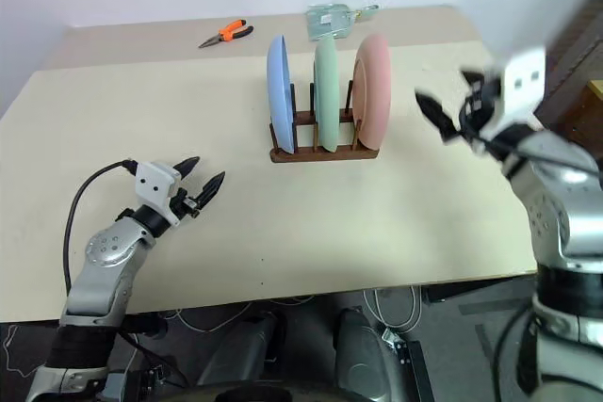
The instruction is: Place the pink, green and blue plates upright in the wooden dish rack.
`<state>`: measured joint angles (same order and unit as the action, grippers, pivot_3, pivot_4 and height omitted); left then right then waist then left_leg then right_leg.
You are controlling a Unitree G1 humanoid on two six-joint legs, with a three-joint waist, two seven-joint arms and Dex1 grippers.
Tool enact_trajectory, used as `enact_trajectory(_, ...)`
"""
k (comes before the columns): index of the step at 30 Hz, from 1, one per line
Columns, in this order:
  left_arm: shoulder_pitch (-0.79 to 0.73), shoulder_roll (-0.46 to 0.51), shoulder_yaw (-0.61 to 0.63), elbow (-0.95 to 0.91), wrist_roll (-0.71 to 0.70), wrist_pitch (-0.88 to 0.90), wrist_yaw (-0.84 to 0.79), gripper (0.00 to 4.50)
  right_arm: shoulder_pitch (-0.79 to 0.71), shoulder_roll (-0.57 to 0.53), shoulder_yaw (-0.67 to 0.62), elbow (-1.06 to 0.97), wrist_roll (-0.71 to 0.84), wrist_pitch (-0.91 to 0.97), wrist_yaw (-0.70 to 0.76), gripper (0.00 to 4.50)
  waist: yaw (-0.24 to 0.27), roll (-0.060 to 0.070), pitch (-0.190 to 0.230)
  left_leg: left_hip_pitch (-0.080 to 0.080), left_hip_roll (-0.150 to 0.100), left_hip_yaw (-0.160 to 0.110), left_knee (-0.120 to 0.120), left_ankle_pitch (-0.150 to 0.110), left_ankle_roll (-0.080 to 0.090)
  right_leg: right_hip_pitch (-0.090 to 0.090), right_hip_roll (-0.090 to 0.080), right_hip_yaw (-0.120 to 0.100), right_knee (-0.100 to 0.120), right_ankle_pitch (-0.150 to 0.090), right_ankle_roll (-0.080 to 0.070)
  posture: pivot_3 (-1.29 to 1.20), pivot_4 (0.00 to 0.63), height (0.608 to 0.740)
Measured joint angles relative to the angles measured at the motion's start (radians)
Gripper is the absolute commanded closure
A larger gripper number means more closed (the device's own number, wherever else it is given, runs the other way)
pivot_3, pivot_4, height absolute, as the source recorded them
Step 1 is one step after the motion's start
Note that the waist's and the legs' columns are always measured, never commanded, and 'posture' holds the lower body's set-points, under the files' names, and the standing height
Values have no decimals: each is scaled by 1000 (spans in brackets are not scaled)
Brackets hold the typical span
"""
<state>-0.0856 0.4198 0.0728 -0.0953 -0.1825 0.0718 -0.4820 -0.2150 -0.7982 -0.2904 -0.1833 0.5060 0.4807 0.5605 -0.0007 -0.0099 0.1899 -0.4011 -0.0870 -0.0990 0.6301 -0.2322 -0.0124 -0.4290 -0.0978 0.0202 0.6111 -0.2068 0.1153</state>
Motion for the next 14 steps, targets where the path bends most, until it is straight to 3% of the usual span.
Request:
enact_trajectory(4,5,35,3,17,2,3,-14,1472,109,-5,61,19,-63,-69,113,432,-16,0,0,1,0,3,1,0,0,1,0,2,0,-1,-2,0,150,739)
enact_trajectory(14,157,61,40,-87,-5,39,-10,1472,38,63,152,136,-158,-200,168,432,-4,-2,1,2,1,4,1,0,0,1,-1,2,-1,-1,-3,0,150,739)
